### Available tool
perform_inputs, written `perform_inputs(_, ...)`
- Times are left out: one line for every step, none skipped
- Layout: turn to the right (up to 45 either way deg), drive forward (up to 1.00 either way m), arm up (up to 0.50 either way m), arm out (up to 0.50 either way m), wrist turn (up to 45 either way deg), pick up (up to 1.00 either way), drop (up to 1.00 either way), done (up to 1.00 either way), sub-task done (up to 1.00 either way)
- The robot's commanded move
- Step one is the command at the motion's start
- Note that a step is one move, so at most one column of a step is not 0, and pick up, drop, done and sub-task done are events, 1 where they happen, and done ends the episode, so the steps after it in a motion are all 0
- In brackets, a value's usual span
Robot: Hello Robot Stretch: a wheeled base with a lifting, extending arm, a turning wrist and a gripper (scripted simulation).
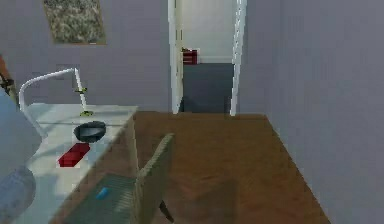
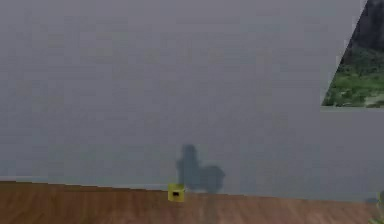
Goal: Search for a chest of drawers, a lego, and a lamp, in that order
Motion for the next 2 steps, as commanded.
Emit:
perform_inputs(-33.0, 0.0, 0.0, 0.0, 0.0, 0.0, 0.0, 0.0, 0.0)
perform_inputs(0.0, 0.0, 0.0, 0.0, 0.0, 0.0, 0.0, 0.0, 1.0)
